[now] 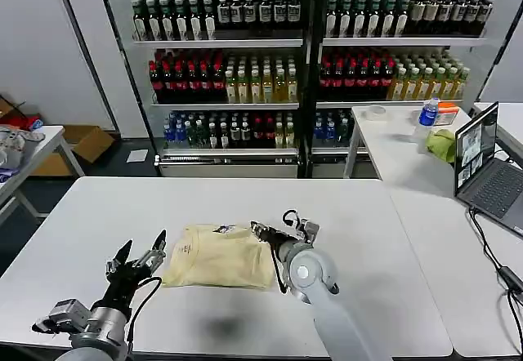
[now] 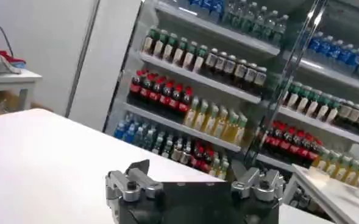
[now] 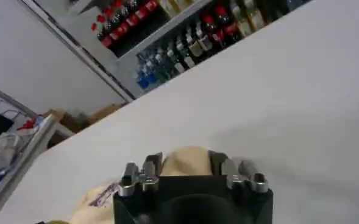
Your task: Fold and organize the clothes.
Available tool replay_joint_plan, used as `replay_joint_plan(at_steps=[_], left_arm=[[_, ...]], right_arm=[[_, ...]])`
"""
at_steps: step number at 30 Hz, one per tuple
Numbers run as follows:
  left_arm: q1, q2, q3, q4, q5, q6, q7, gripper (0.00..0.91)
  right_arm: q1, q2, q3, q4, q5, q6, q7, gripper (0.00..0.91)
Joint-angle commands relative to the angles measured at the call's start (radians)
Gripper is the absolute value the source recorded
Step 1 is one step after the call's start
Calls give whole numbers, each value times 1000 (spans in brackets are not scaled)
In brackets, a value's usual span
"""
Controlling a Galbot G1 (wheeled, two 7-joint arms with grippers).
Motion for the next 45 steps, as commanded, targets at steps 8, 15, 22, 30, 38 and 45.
replay_joint_plan(at_steps=[8,15,22,30,38,45], left_arm=[[20,-14,-13,-16,2,-1,1,907],[22,-26,0,-16,11,-1,4,907],[21,-35,12,-15,19,2,6,907],[20,-35,12,-14,19,4,6,907],[20,-26,11,-14,27,3,9,907],[19,0,10,-8,78,-6,22,907]], right_arm=[[39,-11,11,-67,-2,4,6,0],[60,-69,33,-86,-36,-22,-14,0],[85,-111,49,-101,-65,-28,-49,0],[120,-120,49,-153,-154,-26,-123,151],[44,-169,5,-33,-571,251,-251,907],[-235,-268,62,197,-823,544,-262,907]])
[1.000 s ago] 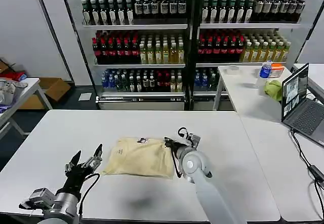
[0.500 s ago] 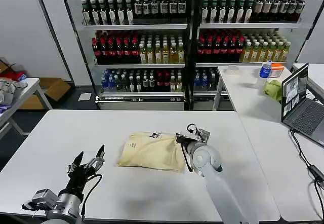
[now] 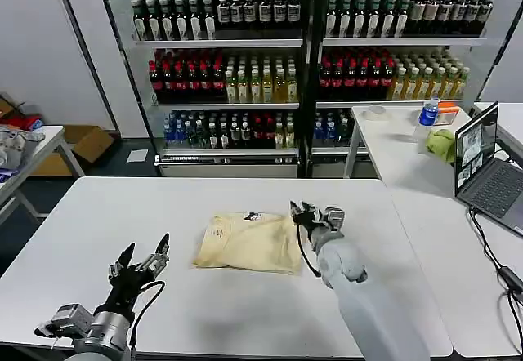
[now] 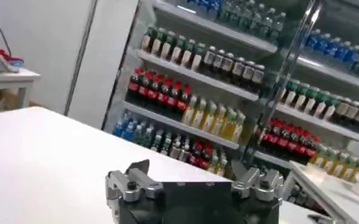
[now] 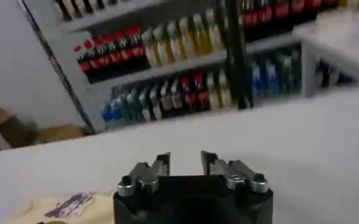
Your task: Fold and organize the clothes.
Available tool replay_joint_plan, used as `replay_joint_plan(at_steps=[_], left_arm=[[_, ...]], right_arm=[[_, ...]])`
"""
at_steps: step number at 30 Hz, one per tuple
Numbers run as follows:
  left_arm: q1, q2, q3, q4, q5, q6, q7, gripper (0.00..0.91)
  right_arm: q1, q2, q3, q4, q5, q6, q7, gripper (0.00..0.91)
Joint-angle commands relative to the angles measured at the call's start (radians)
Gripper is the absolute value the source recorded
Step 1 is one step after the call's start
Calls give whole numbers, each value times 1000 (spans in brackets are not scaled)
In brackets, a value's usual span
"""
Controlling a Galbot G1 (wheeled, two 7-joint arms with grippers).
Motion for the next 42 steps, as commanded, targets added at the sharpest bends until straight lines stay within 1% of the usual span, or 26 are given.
replay_joint_plan(at_steps=[1,2,4,5,6,13,20,34,36,38,42], left_arm=[[-1,24,0,10,57,-11,11,907],[-1,26,0,12,66,-16,15,907],[-2,33,2,17,82,-21,21,907],[-3,33,3,18,85,-22,23,907],[-4,36,5,19,95,-24,26,907],[-3,42,18,18,127,-28,39,907],[4,42,18,5,142,-29,45,907],[28,27,10,-19,182,-42,66,907],[31,26,9,-21,184,-45,68,907],[33,25,8,-23,187,-46,70,907],[35,25,6,-28,189,-47,72,907]], right_arm=[[-341,-126,61,285,-437,409,-76,907],[-374,-132,67,298,-436,409,-76,907],[-451,-140,105,379,-436,410,-77,907],[-482,-141,118,385,-436,409,-77,907],[-524,-140,134,435,-436,409,-77,907],[-683,-140,205,536,-440,410,-86,907],[-717,-117,212,555,-447,379,-69,907],[-753,-107,206,590,-457,370,-65,907],[-756,-107,206,595,-456,386,-73,907],[-762,-110,205,602,-490,397,-67,907],[-761,-110,209,613,-509,383,-55,907]])
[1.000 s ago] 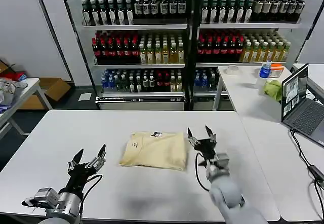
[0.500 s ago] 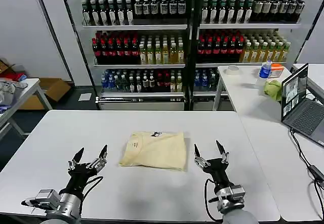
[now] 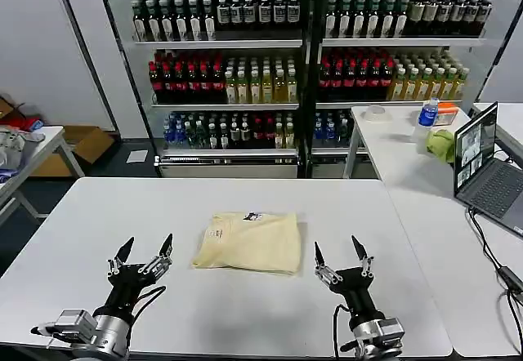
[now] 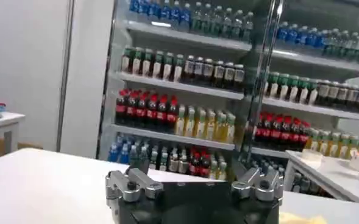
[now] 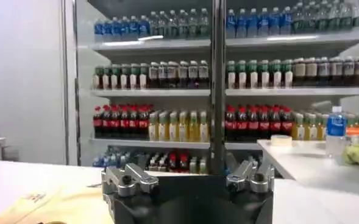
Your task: Fold and organize the clothes.
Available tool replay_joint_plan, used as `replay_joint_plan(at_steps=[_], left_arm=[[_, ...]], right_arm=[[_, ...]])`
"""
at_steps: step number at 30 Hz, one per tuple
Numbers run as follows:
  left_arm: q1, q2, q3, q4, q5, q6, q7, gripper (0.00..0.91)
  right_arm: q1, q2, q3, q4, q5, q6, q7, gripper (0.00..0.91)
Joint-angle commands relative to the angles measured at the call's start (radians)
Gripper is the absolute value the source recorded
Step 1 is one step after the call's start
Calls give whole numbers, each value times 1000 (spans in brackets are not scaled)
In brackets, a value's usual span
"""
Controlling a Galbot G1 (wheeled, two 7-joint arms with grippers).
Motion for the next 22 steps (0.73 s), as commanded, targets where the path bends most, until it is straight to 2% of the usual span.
replay_joint_plan(at_steps=[1,11,22], left_arm=[[3,0,-2,-7,11,0,3,907],[3,-5,1,-5,14,-1,14,907],[-4,-7,0,8,15,-1,21,907]], right_arm=[[-30,-4,15,41,-53,-4,11,907],[0,-13,27,53,-30,-50,16,907],[27,-13,19,39,-18,-64,36,907]])
